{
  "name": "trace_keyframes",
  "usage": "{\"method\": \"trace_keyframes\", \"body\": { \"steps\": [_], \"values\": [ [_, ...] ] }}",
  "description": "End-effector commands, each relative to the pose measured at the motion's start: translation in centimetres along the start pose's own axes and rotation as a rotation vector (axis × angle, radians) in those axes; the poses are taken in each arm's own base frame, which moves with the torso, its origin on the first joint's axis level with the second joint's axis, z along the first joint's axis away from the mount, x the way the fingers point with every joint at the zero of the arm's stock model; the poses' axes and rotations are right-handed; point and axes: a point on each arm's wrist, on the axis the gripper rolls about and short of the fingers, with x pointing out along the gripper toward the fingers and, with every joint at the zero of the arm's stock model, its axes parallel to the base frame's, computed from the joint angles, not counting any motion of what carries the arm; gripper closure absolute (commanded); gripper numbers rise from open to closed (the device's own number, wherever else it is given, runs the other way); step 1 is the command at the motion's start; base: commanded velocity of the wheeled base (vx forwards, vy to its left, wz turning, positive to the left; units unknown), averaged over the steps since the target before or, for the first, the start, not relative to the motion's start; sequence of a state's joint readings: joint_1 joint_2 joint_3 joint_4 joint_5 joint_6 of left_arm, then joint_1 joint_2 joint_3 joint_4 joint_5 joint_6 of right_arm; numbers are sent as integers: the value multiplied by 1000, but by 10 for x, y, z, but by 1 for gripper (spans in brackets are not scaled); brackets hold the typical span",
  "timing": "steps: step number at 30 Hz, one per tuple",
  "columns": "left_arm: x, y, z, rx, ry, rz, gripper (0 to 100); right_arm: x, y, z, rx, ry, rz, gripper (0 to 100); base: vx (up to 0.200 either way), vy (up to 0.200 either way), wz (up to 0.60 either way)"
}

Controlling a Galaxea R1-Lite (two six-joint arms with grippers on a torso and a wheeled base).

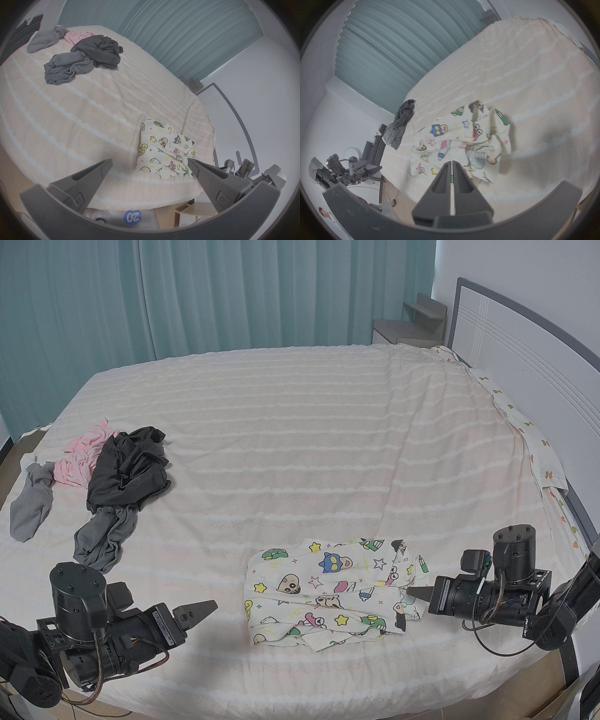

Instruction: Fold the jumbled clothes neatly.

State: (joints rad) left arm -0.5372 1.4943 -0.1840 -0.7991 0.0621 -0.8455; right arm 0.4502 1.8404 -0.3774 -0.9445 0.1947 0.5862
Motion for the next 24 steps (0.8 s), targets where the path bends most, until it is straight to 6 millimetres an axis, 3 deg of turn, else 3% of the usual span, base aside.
{"method": "trace_keyframes", "body": {
  "steps": [1,8,14,15,24],
  "values": [
    [0,0,0,-1,0,0,0,16,9,-12,-20,57,25,100,0,0,0],
    [0,0,0,-1,0,0,0,60,-2,-27,-15,132,-24,100,0,0,0],
    [1,0,-1,-2,3,3,0,74,-12,-29,-5,134,-62,100,0,0,0],
    [1,1,-1,0,5,5,0,74,-13,-28,-3,131,-66,0,0,0,0],
    [1,0,-1,-2,5,5,0,60,-7,-12,-1,48,-30,0,0,0,0]
  ]
}}
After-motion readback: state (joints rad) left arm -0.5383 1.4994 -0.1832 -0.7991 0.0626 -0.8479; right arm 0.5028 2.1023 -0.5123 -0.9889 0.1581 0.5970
